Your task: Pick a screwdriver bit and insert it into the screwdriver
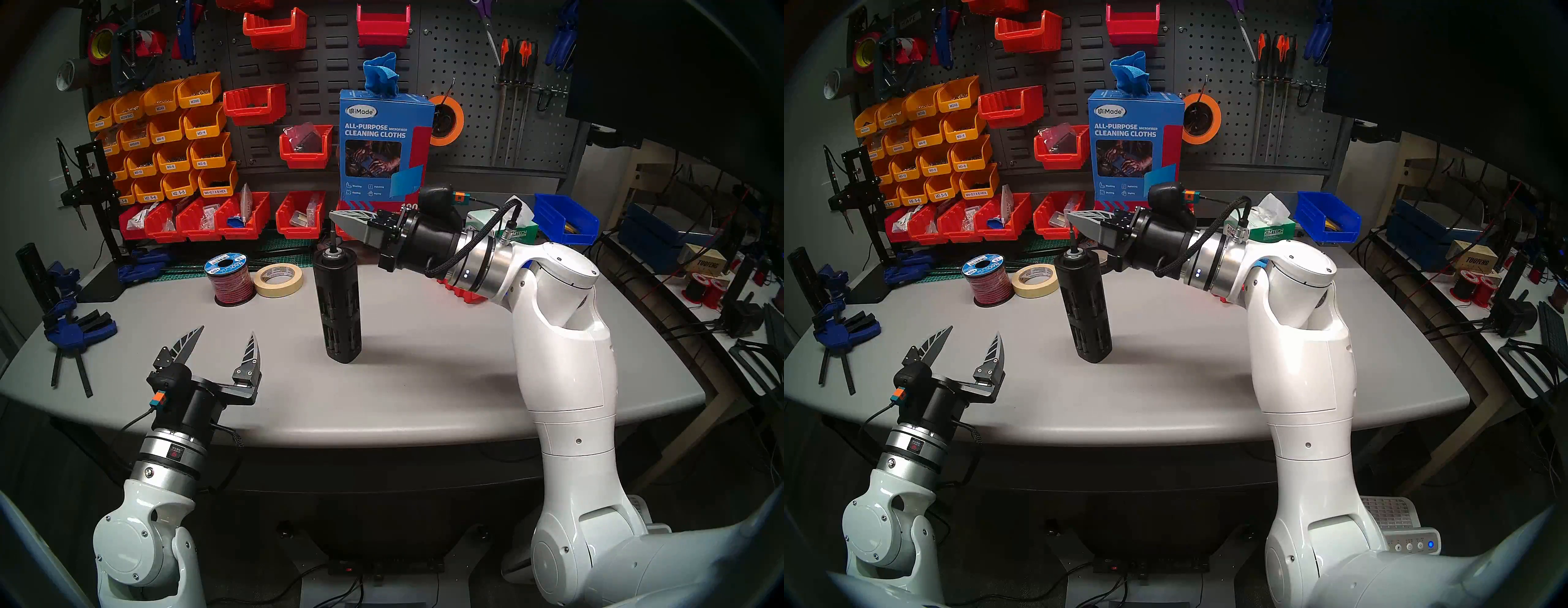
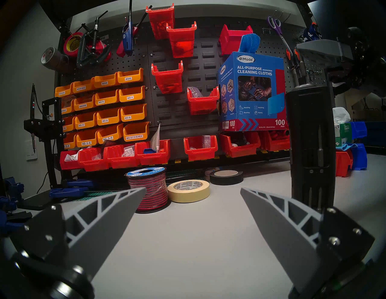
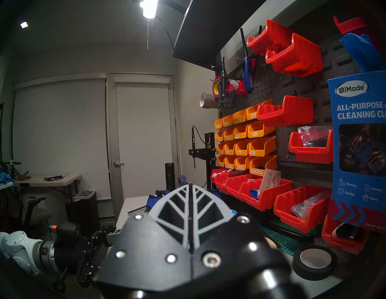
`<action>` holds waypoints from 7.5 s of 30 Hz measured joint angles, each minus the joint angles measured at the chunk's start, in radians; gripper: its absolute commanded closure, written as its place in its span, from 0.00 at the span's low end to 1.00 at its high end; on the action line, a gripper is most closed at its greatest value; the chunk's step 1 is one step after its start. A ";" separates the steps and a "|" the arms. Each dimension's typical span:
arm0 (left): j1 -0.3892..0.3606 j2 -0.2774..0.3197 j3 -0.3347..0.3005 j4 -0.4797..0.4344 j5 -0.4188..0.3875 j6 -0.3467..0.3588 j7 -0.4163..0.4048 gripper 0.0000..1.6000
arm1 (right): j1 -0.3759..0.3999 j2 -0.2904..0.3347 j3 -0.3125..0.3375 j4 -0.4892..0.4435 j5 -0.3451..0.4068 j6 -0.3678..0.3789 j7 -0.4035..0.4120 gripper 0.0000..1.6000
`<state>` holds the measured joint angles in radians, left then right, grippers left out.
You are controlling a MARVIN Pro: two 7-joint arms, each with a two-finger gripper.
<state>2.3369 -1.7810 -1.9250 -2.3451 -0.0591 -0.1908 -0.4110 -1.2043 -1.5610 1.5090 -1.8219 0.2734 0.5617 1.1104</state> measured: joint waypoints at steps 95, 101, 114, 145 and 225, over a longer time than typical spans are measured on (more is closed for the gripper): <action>-0.011 -0.028 -0.011 0.000 0.009 0.001 -0.029 0.00 | 0.001 -0.006 0.008 0.003 -0.002 0.004 0.006 1.00; -0.011 -0.030 -0.012 0.000 0.009 0.001 -0.030 0.00 | 0.001 -0.007 0.006 0.007 -0.002 0.003 0.007 1.00; -0.013 -0.034 -0.013 0.000 0.011 0.001 -0.035 0.00 | 0.006 -0.009 0.005 0.020 -0.003 -0.005 0.007 1.00; -0.017 -0.044 -0.017 0.000 0.014 0.002 -0.045 0.00 | 0.005 -0.005 0.004 0.005 -0.004 0.038 0.006 1.00; -0.027 -0.049 -0.028 -0.025 0.002 0.011 -0.100 0.00 | -0.033 -0.011 0.014 -0.108 -0.040 0.058 -0.028 1.00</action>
<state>2.3104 -1.8298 -1.9527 -2.3702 -0.0566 -0.1797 -0.5113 -1.2375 -1.5723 1.5226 -1.9298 0.2338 0.6194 1.0822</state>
